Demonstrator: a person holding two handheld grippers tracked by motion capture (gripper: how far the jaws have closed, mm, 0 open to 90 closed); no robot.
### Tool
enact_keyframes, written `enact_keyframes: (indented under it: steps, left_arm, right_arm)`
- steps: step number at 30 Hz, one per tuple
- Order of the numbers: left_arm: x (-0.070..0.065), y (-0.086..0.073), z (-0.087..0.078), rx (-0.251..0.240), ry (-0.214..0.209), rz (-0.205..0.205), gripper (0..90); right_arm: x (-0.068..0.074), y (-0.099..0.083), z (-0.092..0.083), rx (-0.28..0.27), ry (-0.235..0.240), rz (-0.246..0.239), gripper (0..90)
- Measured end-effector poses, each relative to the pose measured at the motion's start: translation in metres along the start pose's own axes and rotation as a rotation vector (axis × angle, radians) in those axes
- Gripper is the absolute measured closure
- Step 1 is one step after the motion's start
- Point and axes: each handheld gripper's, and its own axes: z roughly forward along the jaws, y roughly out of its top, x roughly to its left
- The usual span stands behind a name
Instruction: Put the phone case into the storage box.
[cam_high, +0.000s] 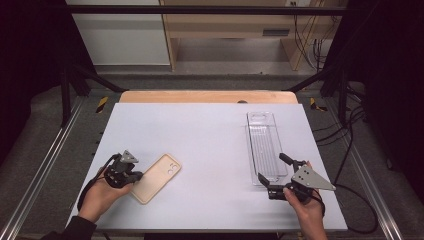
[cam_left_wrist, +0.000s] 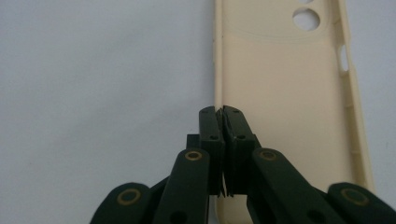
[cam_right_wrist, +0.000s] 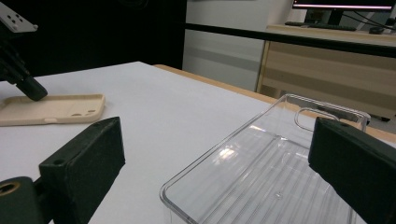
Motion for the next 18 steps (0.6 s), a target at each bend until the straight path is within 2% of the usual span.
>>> enact_keyframes:
  steps: [5,9,18]
  left_arm:
    - [-0.007,0.008,-0.008,-0.058,0.023,0.013,87.7]
    - [-0.016,0.017,-0.013,-0.103,0.040,0.038,87.7]
    - [-0.038,0.040,-0.008,-0.156,0.037,0.079,87.7]
  right_arm:
    - [0.001,0.000,0.000,-0.002,0.001,0.001,4.0]
    - [0.000,0.000,0.000,-0.003,-0.001,0.001,4.0]
    - [0.001,0.003,-0.001,-0.009,-0.005,0.004,4.0]
